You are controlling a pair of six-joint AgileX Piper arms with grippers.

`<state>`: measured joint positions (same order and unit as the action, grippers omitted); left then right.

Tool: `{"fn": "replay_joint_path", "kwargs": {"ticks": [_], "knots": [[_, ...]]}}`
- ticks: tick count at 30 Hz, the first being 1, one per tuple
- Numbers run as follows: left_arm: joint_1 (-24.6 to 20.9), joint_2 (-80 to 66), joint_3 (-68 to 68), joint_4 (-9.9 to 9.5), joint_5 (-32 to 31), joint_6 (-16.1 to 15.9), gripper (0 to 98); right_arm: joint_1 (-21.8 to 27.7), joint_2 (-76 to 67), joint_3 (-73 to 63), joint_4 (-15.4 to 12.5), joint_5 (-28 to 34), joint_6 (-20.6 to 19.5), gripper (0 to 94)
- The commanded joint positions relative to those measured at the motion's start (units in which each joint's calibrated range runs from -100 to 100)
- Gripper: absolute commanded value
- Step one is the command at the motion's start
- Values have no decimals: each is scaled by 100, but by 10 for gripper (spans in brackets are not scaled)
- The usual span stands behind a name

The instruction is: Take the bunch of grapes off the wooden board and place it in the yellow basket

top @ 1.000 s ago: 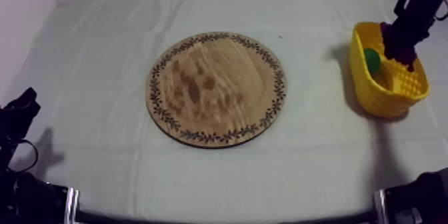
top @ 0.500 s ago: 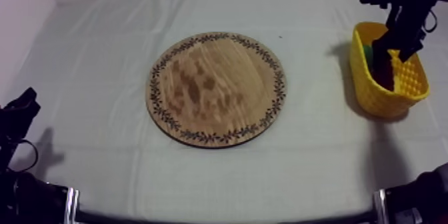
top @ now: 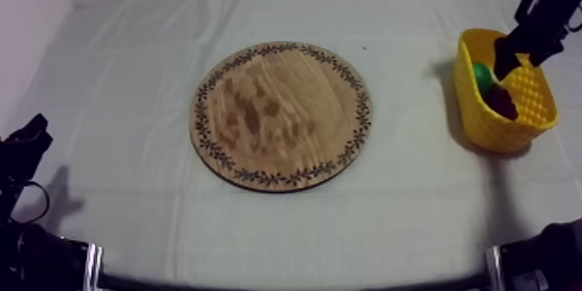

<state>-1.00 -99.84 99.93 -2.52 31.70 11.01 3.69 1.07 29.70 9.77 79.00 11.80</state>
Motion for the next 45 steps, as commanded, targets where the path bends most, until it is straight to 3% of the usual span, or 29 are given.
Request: {"fn": "replay_joint_path", "kwargs": {"ticks": [1,5,11,18,24,32,35,41,45], "knots": [[2,2,-4,1,-1,1,0,-28,-523,217,-26,-157,42,558],[2,2,-4,1,-1,1,0,-145,-1237,832,-1,-476,-7,410],[2,2,-4,1,-1,1,0,-433,-2288,2016,290,-1183,-690,219],[2,2,-4,1,-1,1,0,-625,-3326,2966,295,-1934,-847,91],[2,2,-4,1,-1,1,0,-809,-4220,3788,268,-2983,-1093,14],[2,2,-4,1,-1,1,0,-750,-5828,5425,-406,-4676,-863,4],[2,2,-4,1,-1,1,0,-728,-6476,5944,-801,-5087,-689,3],[2,2,-4,1,-1,1,0,-669,-7646,6561,-1794,-4977,271,3],[2,2,-4,1,-1,1,0,-745,-8219,6788,-1650,-4648,124,3]]}}
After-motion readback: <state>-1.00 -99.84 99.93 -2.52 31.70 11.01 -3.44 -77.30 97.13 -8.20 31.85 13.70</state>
